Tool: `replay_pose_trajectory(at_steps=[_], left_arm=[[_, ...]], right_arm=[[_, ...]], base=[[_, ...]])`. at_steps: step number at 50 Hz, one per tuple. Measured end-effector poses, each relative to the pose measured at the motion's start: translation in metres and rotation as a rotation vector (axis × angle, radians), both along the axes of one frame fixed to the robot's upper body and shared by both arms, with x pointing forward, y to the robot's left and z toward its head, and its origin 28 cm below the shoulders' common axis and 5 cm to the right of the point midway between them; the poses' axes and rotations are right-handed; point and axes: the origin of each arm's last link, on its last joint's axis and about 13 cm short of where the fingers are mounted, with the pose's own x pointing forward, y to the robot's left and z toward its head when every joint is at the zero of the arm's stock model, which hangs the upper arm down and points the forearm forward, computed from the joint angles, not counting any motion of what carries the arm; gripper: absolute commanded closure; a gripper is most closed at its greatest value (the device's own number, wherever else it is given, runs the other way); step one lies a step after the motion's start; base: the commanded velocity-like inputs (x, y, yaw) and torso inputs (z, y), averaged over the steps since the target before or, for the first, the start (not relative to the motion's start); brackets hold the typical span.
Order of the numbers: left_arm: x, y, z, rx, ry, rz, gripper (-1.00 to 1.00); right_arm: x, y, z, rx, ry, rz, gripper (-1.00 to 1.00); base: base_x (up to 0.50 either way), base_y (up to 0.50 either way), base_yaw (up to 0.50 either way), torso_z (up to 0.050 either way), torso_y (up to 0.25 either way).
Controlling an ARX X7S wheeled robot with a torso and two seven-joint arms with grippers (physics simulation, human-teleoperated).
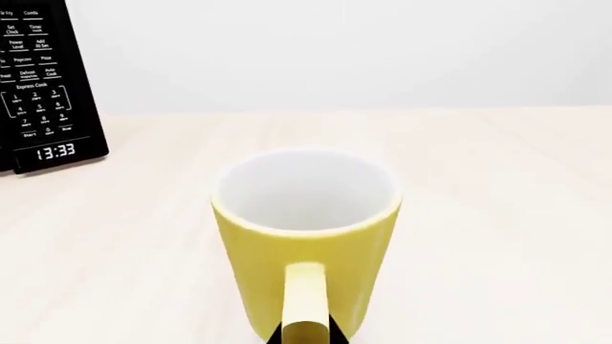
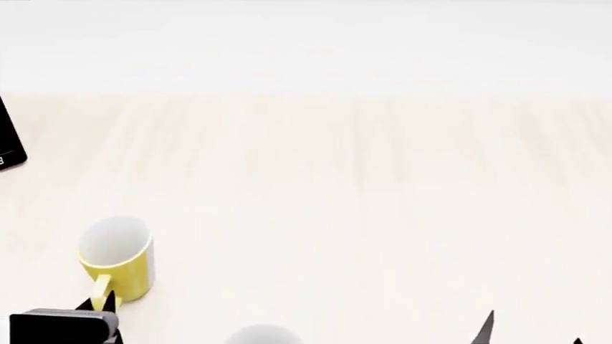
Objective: Put the yellow and white mug to the front of the white mug.
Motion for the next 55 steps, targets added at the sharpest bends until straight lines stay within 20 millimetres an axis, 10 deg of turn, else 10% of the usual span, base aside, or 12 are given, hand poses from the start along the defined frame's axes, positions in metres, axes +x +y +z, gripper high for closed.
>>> replay_pose_trajectory(at_steps=[19, 38, 55], left_arm=[[0.025, 0.020, 0.016, -0.021, -0.042, -0.133, 1.00], [0.059, 0.050, 0.060, -0.280, -0.080, -0.794, 1.00], [0.078, 0.048, 0.091, -0.294, -0.100, -1.028, 1.00]], right_arm=[[0.001, 0.000, 0.001, -0.002, -0.002, 0.002, -1.00], [0.004, 0.002, -0.002, -0.009, 0.009, 0.007, -1.00], [0.003, 0.000, -0.006, -0.009, 0.017, 0.001, -1.00]], base=[[0.00, 0.00, 0.00, 0.000, 0.000], [0.00, 0.00, 0.00, 0.000, 0.000], [0.00, 0.00, 0.00, 0.000, 0.000]])
